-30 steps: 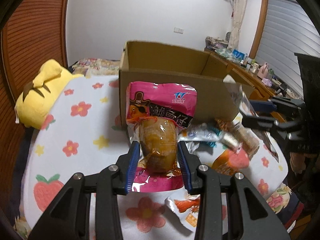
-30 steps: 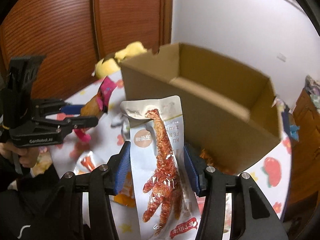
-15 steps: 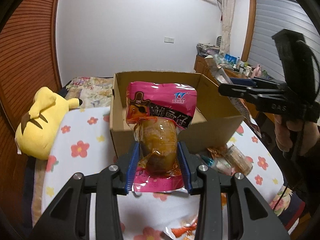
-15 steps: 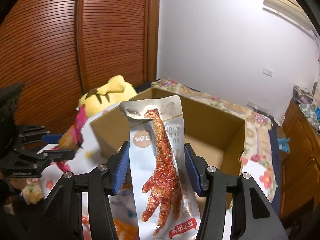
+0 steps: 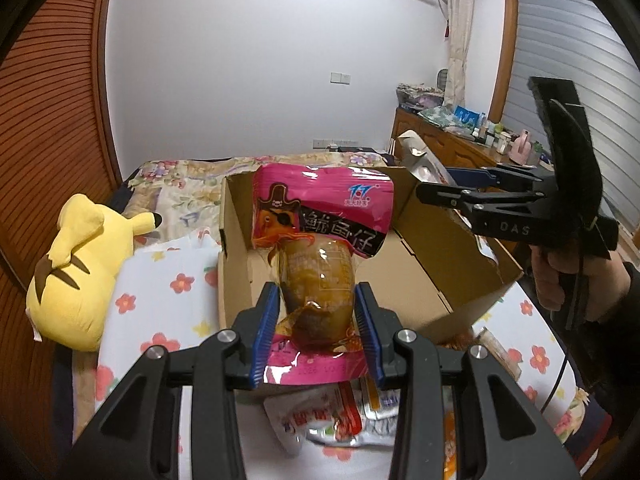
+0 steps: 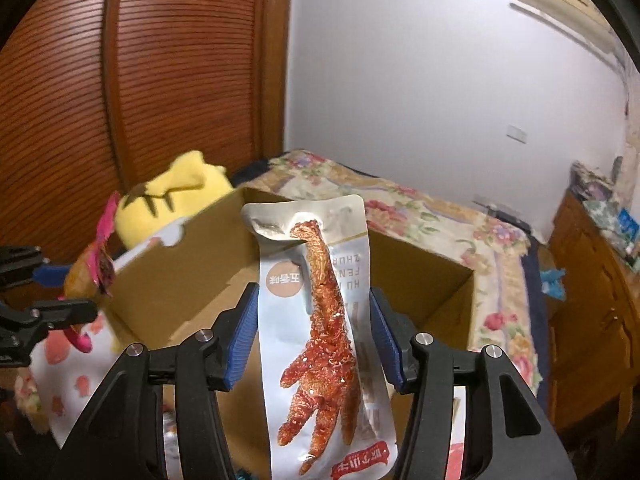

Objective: Organize snacks
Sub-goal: 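Open both grippers to drop the packets into the box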

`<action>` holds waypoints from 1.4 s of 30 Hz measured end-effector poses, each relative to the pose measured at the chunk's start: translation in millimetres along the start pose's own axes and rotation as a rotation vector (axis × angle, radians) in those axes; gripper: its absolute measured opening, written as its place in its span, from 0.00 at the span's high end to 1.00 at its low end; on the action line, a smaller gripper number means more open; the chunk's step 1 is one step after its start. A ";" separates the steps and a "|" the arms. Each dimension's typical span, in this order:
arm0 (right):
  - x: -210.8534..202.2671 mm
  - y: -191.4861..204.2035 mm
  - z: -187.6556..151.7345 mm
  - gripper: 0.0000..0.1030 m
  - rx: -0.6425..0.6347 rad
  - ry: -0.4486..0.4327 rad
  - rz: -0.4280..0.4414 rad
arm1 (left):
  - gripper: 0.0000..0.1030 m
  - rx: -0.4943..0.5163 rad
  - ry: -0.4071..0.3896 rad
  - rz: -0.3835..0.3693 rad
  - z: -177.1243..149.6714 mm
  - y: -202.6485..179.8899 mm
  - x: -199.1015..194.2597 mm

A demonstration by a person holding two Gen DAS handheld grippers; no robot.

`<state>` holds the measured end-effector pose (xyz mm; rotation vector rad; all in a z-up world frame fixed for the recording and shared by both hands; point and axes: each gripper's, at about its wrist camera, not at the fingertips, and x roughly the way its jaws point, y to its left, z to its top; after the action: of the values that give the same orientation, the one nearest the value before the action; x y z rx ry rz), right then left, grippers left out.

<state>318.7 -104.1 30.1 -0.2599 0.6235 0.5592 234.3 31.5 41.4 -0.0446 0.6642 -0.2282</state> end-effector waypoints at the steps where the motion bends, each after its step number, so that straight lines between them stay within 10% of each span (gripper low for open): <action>1: 2.0 -1.8 1.5 0.47 0.005 0.001 -0.009 | 0.63 0.002 0.006 0.001 1.7 0.2 5.6; 19: 18.1 -21.1 -15.0 0.45 0.064 0.100 -0.044 | 0.62 0.007 0.102 -0.011 5.1 -7.0 66.4; 42: -2.0 -9.8 -43.8 0.25 0.097 0.143 -0.005 | 0.59 0.058 0.045 -0.042 -18.2 -34.9 10.5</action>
<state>302.0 -130.1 -2.5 -0.2111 0.7858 0.5067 224.2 -4.4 24.6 0.0016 0.7011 -0.2895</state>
